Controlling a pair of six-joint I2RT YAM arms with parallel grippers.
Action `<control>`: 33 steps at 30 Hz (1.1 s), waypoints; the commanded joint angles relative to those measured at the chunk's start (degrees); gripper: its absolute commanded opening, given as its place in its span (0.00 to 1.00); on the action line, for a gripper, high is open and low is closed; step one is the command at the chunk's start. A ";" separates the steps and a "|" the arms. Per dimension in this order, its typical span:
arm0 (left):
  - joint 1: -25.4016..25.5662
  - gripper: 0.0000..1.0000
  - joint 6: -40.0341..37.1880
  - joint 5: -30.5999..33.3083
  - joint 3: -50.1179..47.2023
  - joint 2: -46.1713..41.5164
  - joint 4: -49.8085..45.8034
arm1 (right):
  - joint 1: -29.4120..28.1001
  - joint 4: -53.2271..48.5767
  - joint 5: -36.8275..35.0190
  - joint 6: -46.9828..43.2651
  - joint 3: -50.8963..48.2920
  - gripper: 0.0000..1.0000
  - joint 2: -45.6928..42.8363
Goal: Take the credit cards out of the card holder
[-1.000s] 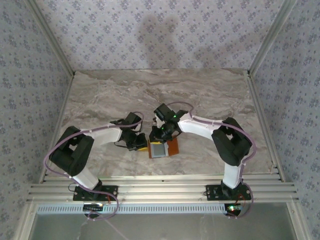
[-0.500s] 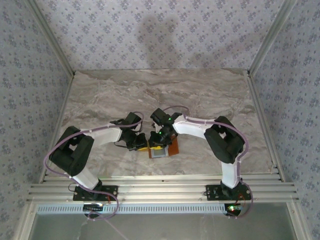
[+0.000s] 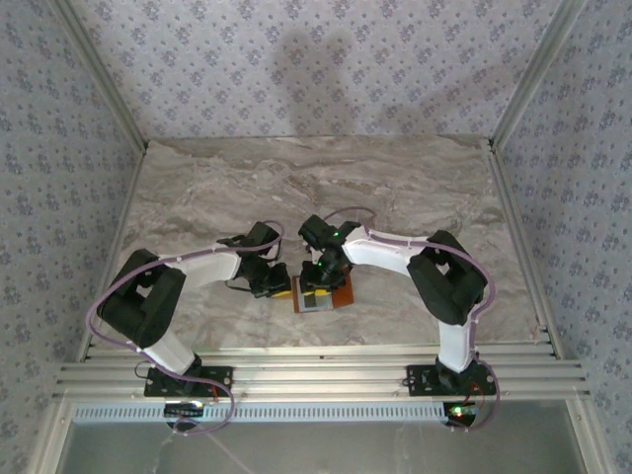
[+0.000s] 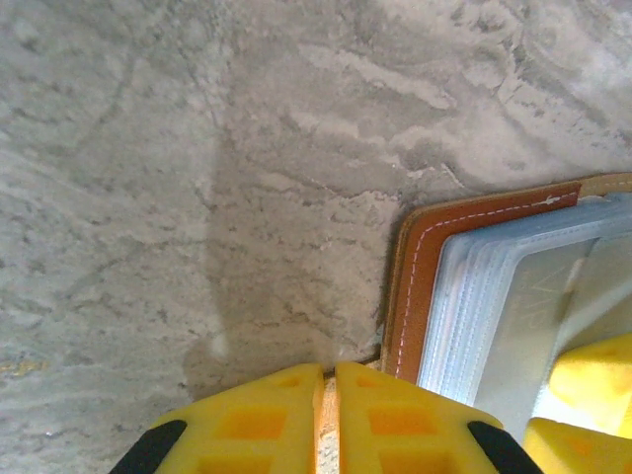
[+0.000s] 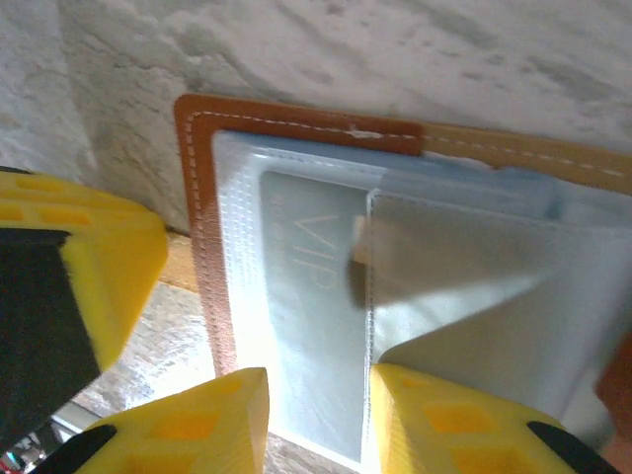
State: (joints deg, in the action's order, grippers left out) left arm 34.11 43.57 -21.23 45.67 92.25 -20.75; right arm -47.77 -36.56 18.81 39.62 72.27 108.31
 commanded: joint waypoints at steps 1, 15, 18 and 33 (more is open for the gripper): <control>-0.25 0.14 -0.15 0.93 0.61 -0.29 -2.63 | -0.15 -8.40 -6.34 -1.84 1.46 0.35 -1.25; -0.28 0.14 -0.15 0.84 0.95 -0.74 -3.06 | 0.12 -19.43 -19.01 -3.11 4.69 0.43 -2.09; -0.27 0.15 -0.56 0.82 1.57 -0.92 -3.74 | 0.21 -20.54 -21.31 -3.10 4.72 0.43 -2.01; 2.23 0.15 0.26 1.24 6.92 -3.59 -7.72 | 2.17 -23.45 -25.41 -5.66 4.42 0.41 -5.46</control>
State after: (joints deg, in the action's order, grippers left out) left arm 35.14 43.42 -20.62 50.26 90.30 -26.35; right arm -46.09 -58.17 -6.07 34.98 75.61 106.19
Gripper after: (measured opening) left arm 0.154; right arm 0.413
